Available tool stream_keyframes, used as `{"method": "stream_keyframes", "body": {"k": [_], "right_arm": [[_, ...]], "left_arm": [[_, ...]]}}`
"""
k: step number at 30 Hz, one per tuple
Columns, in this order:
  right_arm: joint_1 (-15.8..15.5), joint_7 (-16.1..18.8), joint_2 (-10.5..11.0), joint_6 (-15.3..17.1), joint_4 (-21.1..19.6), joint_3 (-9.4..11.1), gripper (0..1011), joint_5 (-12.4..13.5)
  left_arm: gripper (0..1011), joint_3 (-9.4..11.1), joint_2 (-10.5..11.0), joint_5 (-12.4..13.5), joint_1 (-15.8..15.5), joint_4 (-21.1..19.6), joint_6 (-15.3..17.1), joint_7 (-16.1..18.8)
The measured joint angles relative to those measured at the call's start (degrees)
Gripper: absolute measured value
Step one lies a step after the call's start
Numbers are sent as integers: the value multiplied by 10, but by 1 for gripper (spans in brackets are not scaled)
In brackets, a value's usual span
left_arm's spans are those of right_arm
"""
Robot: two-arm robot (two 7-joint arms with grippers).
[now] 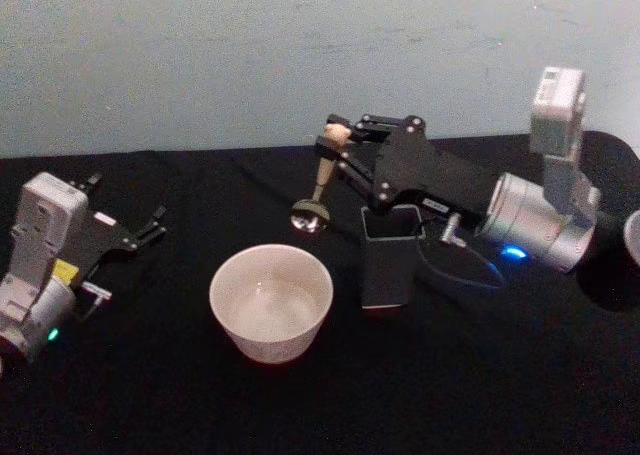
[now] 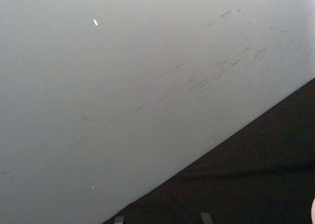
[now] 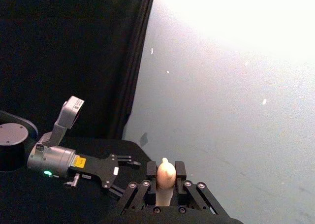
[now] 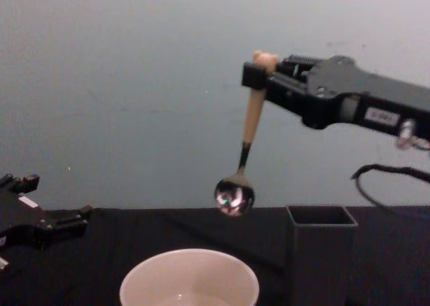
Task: Pick up the stirring spoon with one hand, stir inside the cup, then place it back in its original position.
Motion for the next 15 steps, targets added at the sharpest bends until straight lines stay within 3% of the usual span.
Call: {"method": "stream_keyframes", "body": {"k": [15], "right_arm": [[-46, -18, 70, -4, -52, 54, 215, 7]], "left_arm": [[1001, 0, 0, 0, 0, 0, 0, 0]]}}
